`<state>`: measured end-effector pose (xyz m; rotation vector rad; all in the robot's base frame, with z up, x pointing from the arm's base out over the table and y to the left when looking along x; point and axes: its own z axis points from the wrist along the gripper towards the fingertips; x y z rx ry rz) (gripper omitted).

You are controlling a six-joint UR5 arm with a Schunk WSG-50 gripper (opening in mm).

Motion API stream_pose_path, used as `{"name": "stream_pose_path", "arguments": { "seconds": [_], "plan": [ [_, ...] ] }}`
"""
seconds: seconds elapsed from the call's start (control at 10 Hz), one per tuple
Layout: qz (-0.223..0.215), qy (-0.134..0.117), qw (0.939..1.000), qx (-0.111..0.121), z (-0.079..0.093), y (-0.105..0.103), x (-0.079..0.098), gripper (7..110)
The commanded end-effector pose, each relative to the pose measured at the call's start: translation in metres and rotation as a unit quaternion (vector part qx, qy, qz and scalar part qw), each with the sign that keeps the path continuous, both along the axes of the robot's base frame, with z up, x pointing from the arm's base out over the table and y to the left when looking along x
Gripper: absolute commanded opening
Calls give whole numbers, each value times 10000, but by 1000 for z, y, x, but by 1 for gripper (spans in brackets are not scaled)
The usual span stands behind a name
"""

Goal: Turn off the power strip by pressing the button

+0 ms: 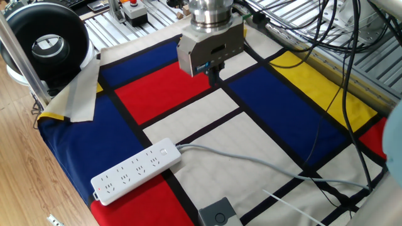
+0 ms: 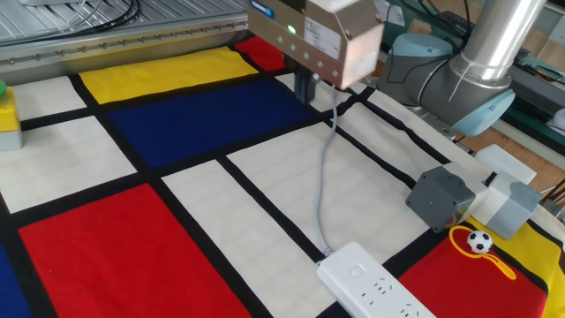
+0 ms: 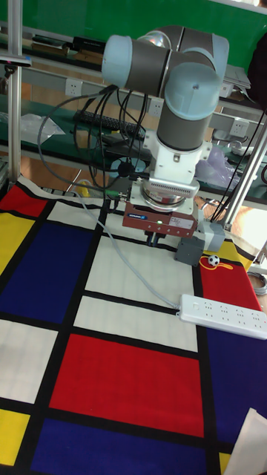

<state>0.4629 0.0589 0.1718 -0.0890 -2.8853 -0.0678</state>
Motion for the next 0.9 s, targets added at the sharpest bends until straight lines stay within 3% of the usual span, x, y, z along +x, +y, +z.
{"name": "stream_pose_path", "arguments": {
  "seconds": [0.0,0.2,0.3,0.5,0.6,0.7,0.8],
  "plan": [
    [318,-23,9994,155,2,0,1,22],
    [332,-23,9993,159,3,-2,2,22],
    [406,-34,9990,162,2,-2,2,44],
    [613,-52,9971,453,4,9,2,44],
    [621,-50,9973,401,3,7,1,44],
    [524,-47,9981,307,0,7,0,66],
    [473,-33,9986,241,-3,9,-3,66]
  ]
}}
